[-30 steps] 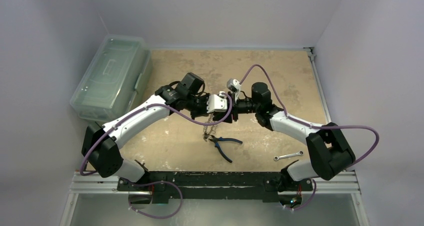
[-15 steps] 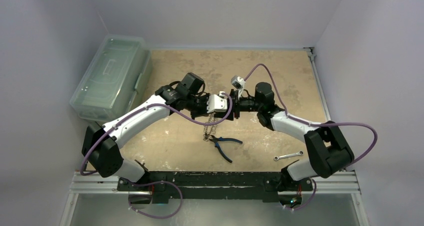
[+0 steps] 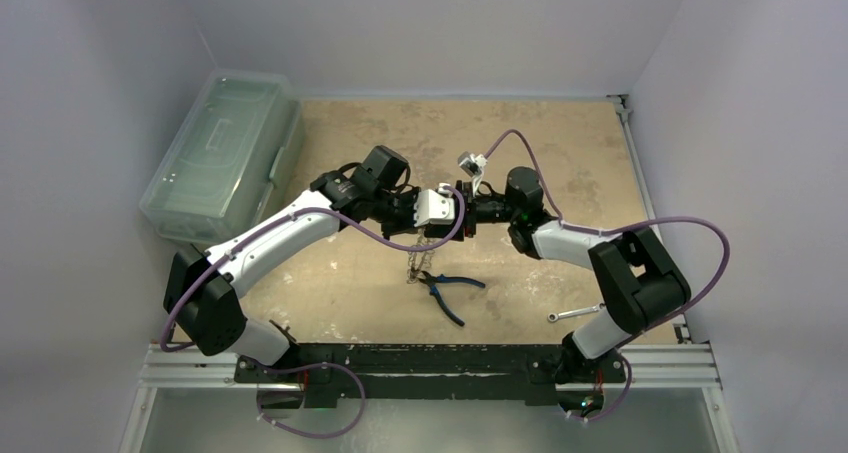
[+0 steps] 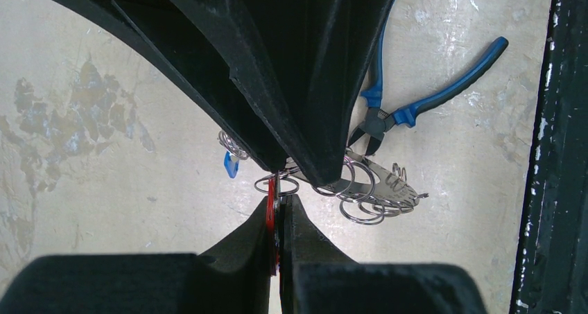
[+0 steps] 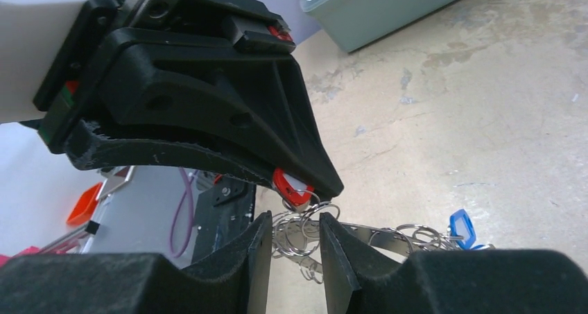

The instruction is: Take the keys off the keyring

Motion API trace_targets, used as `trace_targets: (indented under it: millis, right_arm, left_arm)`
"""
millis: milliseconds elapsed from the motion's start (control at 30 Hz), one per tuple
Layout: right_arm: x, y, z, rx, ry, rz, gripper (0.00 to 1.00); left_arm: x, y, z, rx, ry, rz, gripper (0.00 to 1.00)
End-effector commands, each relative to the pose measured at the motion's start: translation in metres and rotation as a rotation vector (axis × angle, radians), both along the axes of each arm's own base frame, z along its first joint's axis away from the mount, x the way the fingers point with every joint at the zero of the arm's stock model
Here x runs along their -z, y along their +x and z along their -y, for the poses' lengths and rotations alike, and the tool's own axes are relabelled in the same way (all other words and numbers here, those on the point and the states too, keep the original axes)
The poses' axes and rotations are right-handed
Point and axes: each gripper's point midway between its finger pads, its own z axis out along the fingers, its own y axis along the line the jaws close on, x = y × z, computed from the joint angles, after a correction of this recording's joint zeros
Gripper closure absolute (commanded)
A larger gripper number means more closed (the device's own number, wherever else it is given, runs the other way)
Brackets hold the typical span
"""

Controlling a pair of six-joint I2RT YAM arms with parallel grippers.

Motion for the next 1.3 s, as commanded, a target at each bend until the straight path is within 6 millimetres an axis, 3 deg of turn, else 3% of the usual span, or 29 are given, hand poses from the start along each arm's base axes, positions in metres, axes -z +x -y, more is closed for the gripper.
trace_targets:
  millis: [0, 667, 833, 1267]
  right_arm:
    - [-0.018, -0.009, -0.001, -0.056, 0.073, 0.017, 0.66]
    - [-0.006, 0.001, -0.004, -0.020, 0.047, -0.029, 0.75]
    - [-0.003, 0.002, -0.004, -0.025, 0.035, -0.022, 1.00]
    - [-0.008, -0.004, -0.001, -0.038, 0.034, 0.037, 1.00]
  left_arm:
    - [-0.017, 0.005, 0.011, 0.019, -0.069, 0.028, 1.00]
    - [-0.018, 0.005, 0.011, 0.019, -0.071, 0.033, 1.00]
    - [-0.020, 0.005, 0.011, 0.011, -0.081, 0.028, 1.00]
    - [-0.009, 0.024, -0.008, -0.103, -0.056, 0.047, 1.00]
